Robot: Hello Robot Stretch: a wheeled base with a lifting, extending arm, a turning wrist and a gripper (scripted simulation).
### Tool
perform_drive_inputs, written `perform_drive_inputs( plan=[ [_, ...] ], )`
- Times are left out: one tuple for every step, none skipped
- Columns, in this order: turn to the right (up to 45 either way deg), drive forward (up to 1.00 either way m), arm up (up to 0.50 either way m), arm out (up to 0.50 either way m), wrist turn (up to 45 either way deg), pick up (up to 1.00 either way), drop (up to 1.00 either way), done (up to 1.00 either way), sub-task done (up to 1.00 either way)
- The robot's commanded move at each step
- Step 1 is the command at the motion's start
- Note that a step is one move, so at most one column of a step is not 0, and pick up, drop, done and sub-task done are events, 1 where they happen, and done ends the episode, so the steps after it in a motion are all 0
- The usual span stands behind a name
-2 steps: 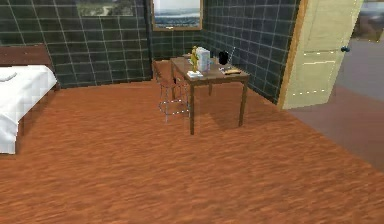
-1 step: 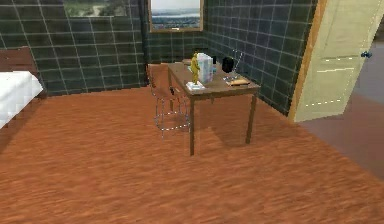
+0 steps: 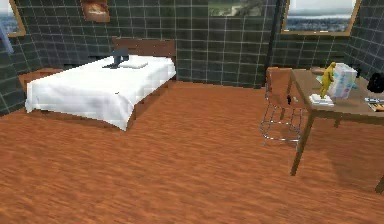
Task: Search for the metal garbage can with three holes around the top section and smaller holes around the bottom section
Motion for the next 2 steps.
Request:
perform_drive_inputs(
  plan=[
    [0.0,1.0,0.0,0.0,0.0,0.0,0.0,0.0,0.0],
    [-3.0,0.0,0.0,0.0,0.0,0.0,0.0,0.0,0.0]
  ],
)
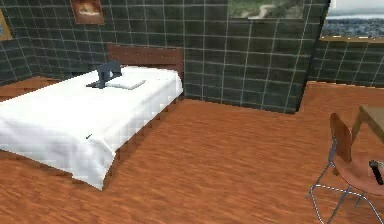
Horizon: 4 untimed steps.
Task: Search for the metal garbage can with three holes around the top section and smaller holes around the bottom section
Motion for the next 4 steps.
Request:
perform_drive_inputs(
  plan=[
    [0.0,1.0,0.0,0.0,0.0,0.0,0.0,0.0,0.0],
    [6.0,0.0,0.0,0.0,0.0,0.0,0.0,0.0,0.0],
    [0.0,0.05,0.0,0.0,0.0,0.0,0.0,0.0,0.0],
    [12.0,0.0,0.0,0.0,0.0,0.0,0.0,0.0,0.0]
  ],
)
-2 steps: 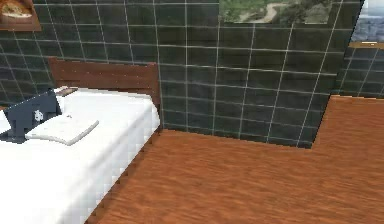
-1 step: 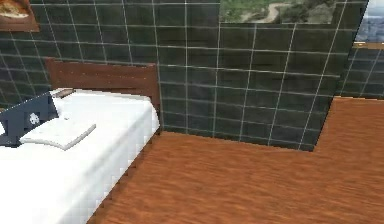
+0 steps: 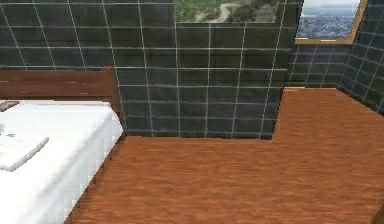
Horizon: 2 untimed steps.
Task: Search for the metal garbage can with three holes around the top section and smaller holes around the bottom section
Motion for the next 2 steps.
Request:
perform_drive_inputs(
  plan=[
    [0.0,0.75,0.0,0.0,0.0,0.0,0.0,0.0,0.0],
    [42.0,0.0,0.0,0.0,0.0,0.0,0.0,0.0,0.0]
  ],
)
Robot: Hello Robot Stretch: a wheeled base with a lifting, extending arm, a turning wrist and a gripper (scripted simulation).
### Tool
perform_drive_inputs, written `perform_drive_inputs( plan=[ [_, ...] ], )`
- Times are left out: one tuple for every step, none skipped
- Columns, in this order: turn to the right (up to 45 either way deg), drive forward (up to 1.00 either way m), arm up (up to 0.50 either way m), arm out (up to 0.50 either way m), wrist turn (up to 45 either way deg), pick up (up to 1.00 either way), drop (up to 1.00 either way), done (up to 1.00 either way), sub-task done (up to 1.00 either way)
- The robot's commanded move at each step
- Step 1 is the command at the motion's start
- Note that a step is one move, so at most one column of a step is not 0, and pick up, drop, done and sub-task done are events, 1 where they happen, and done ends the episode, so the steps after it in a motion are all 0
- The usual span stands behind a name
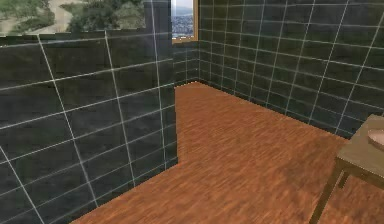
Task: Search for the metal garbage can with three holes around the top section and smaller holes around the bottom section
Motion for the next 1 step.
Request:
perform_drive_inputs(
  plan=[
    [0.0,1.0,0.0,0.0,0.0,0.0,0.0,0.0,0.0]
  ],
)
